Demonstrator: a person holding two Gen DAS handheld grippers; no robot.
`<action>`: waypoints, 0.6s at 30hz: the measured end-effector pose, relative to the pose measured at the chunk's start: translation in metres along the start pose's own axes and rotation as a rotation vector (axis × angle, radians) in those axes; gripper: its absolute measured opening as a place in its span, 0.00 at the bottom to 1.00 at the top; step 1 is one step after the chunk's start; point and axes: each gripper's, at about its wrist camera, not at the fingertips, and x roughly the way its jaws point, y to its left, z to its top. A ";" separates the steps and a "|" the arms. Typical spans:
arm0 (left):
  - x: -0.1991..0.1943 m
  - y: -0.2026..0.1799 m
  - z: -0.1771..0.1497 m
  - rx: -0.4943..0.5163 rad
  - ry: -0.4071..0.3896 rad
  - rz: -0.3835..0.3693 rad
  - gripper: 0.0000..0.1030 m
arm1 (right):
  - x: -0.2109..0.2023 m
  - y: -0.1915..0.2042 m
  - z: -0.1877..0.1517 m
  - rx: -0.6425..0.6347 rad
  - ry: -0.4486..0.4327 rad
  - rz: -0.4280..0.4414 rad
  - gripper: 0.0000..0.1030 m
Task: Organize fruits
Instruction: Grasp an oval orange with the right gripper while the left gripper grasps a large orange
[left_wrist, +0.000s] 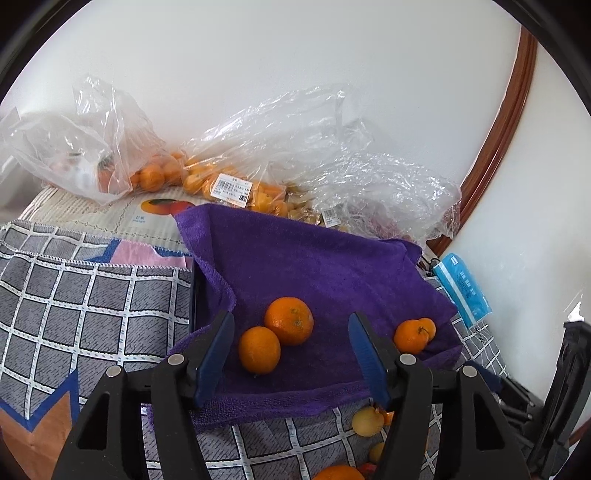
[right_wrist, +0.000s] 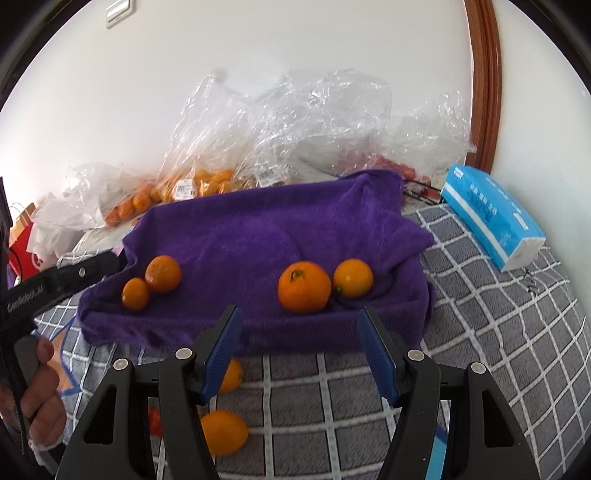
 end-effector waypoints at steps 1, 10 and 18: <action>-0.002 -0.001 0.000 0.001 -0.009 -0.006 0.61 | -0.001 0.000 -0.004 0.007 0.005 0.007 0.63; -0.015 -0.005 0.002 0.008 -0.059 -0.020 0.62 | -0.004 0.009 -0.029 0.044 0.053 0.053 0.63; -0.019 0.005 0.004 -0.022 -0.090 -0.019 0.62 | 0.000 0.026 -0.040 0.012 0.090 0.053 0.63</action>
